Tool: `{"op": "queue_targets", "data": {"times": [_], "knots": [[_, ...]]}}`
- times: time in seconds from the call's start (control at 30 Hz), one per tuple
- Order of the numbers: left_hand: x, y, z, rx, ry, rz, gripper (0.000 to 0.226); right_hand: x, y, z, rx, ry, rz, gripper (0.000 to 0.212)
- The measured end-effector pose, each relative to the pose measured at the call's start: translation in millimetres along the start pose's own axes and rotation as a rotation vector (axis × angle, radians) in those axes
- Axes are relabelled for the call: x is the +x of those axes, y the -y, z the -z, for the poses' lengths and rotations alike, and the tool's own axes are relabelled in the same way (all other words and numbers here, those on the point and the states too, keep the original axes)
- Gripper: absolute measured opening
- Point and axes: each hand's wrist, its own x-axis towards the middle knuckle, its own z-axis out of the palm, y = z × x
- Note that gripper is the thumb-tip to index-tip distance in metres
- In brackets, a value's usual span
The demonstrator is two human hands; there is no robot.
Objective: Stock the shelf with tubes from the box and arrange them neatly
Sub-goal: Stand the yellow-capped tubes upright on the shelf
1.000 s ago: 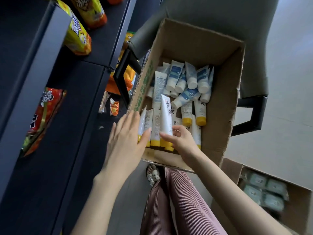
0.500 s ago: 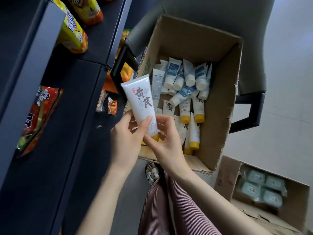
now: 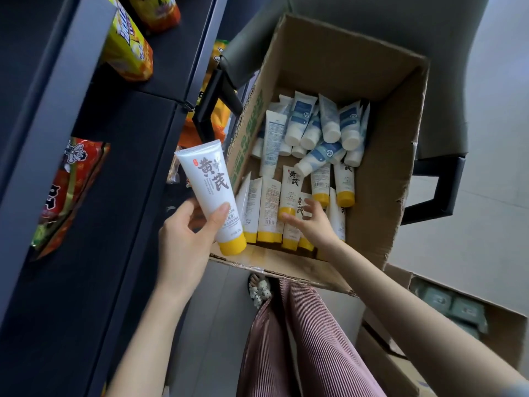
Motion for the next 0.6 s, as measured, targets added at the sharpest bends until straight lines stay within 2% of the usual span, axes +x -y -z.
{"op": "queue_targets", "data": {"times": [0.33,0.47,0.6], "knots": [[4.2,5.6,3.3,-0.027,0.026,0.037,0.039,55.6,2.8,-26.9,0.183,-0.164,-0.171,0.081],[9.1,10.4,6.8,-0.034,0.021,0.038,0.031,62.2,0.4,-31.3,0.132,-0.173,-0.212,0.067],[12.3,14.2,7.1,-0.078,0.000,0.050,0.025,66.6,3.9,-25.1,0.091,-0.126,-0.227,0.066]]}}
